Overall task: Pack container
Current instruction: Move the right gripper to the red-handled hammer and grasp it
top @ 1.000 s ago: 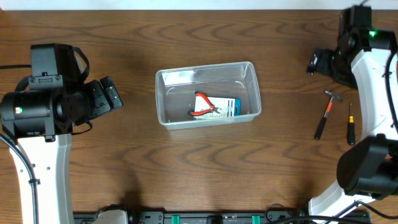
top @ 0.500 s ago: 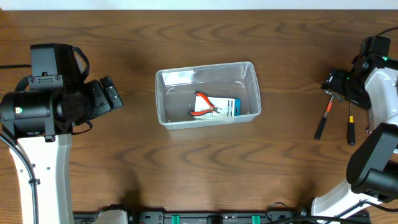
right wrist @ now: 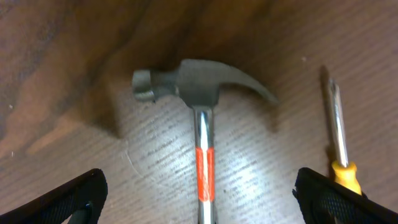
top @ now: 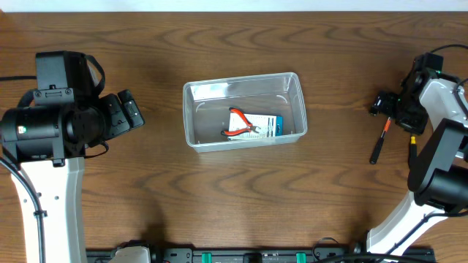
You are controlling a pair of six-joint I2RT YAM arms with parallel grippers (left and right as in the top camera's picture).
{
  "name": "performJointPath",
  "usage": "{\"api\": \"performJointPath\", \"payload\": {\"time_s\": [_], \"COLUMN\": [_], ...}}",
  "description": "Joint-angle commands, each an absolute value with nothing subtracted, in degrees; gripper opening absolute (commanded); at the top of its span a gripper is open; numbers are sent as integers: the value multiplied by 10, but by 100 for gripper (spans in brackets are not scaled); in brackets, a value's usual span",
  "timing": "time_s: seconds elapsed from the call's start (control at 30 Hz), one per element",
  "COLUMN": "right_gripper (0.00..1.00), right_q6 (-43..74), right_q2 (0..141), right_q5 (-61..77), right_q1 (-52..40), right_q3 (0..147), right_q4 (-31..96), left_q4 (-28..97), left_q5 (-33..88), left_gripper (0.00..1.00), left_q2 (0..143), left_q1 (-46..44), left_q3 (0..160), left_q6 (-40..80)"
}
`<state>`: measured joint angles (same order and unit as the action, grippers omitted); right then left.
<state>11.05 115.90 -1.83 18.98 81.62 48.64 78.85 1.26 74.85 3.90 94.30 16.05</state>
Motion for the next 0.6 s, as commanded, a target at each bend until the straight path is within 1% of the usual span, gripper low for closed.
{"api": "performJointPath", "payload": {"time_s": [0.0, 0.47, 0.53, 0.57], "right_gripper": [99, 99, 98, 96], "right_q6": [91, 91, 90, 89], "right_q2": [1174, 1226, 1229, 1229], "right_q5": [-12, 3, 4, 5], "right_q1": [188, 188, 188, 188], "right_q3": [816, 816, 816, 816], "right_q4": [476, 448, 448, 448], "left_q4": [788, 781, 781, 781], "left_q5": [6, 6, 6, 6], "left_gripper": [98, 98, 98, 98], "left_q2": [750, 750, 750, 750], "left_q1": [38, 38, 38, 38], "left_q3": [940, 940, 940, 940], "left_q6": [151, 151, 151, 151]}}
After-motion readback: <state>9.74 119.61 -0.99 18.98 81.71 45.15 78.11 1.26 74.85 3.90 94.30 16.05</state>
